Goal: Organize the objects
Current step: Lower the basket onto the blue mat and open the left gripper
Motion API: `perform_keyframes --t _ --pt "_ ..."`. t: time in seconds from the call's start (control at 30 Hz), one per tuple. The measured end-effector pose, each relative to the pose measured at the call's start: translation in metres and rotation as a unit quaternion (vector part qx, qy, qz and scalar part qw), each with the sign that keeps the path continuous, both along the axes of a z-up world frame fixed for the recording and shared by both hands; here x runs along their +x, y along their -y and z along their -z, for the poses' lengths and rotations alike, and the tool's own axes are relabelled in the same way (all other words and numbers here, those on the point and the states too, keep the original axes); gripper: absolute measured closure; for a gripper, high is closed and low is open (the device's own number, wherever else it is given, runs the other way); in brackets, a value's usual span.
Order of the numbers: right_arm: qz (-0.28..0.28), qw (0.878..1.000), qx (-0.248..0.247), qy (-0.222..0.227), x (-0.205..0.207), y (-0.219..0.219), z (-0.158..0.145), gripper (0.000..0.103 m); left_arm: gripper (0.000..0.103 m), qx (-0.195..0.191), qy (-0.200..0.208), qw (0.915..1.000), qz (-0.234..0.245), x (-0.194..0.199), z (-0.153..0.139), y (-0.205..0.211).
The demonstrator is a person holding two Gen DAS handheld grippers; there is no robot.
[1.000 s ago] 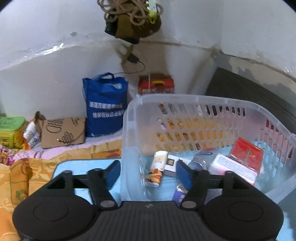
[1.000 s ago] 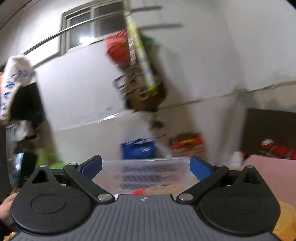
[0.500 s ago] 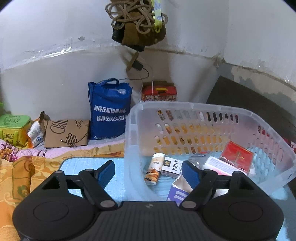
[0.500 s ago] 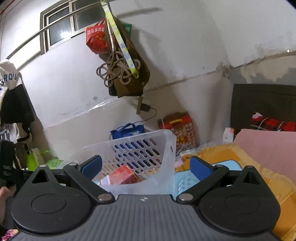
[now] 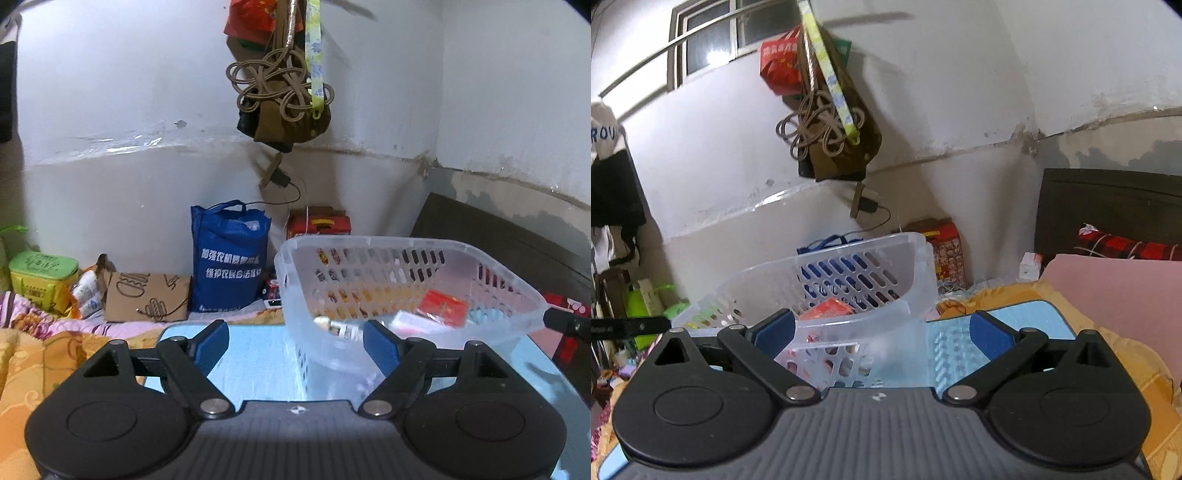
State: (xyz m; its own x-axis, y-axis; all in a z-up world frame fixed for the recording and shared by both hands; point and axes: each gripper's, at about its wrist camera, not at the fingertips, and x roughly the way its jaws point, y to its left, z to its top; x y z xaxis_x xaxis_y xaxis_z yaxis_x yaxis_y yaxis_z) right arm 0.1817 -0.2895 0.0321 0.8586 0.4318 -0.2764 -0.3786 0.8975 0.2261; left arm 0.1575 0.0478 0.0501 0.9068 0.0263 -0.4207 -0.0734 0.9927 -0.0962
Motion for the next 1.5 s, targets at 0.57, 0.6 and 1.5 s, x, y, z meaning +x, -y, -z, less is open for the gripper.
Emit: perform_keyframes --t 0.57,0.6,1.5 --pt "-0.053 0.998 -0.023 0.028 -0.080 -0.021 -0.009 0.000 0.020 0.033 -0.039 0.9982 0.031 -0.072 -0.034 0.033" --pt "-0.050 0.998 -0.024 0.025 -0.083 -0.019 -0.016 0.000 0.020 0.034 -0.037 0.9980 0.040 -0.076 -0.038 0.036" --pt "-0.026 0.992 -0.096 -0.076 0.010 -0.051 -0.062 0.000 0.014 0.005 -0.079 0.9962 0.037 0.024 -0.039 0.043"
